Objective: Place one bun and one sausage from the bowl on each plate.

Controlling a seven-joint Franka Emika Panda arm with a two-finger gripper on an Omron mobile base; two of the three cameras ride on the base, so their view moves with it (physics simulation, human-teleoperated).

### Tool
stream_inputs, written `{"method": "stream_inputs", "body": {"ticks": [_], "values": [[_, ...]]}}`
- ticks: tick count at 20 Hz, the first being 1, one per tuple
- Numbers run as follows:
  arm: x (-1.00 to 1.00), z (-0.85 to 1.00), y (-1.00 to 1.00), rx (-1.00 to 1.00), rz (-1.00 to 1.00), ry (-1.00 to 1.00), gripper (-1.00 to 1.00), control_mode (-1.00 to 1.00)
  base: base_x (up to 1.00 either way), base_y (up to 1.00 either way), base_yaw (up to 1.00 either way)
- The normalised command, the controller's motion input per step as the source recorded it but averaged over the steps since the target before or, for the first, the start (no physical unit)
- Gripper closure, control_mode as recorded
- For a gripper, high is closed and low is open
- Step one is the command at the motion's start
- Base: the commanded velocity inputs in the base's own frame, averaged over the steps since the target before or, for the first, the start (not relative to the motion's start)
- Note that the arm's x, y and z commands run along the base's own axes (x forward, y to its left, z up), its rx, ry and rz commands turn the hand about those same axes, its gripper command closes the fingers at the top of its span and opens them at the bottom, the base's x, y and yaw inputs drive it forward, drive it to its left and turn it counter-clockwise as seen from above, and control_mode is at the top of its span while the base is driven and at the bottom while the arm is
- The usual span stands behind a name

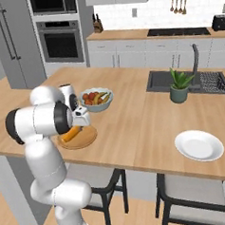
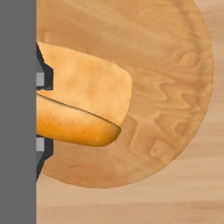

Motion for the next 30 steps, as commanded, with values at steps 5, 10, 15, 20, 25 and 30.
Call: {"method": "stream_inputs", "body": {"ticks": [5, 10, 15, 20, 25, 30], "values": [[0.07, -0.34, 0.0, 0.0, 0.0, -0.07, 1.0, -1.0, 0.0, 0.0, 0.0], [0.0, -0.22, 0.0, 0.0, 0.0, -0.14, 1.0, -1.0, 0.0, 0.0, 0.0], [0.0, -0.26, 0.0, 0.0, 0.0, -0.13, -1.0, -1.0, 0.0, 0.0, 0.0], [0.0, -0.05, 0.0, 0.0, 0.0, -0.07, -1.0, -1.0, 0.0, 0.0, 0.0], [0.0, 0.1, 0.0, 0.0, 0.0, -0.03, -1.0, -1.0, 0.0, 0.0, 0.0], [-0.02, 0.37, 0.0, 0.0, -0.01, -0.01, -1.0, -1.0, 0.0, 0.0, 0.0]]}}
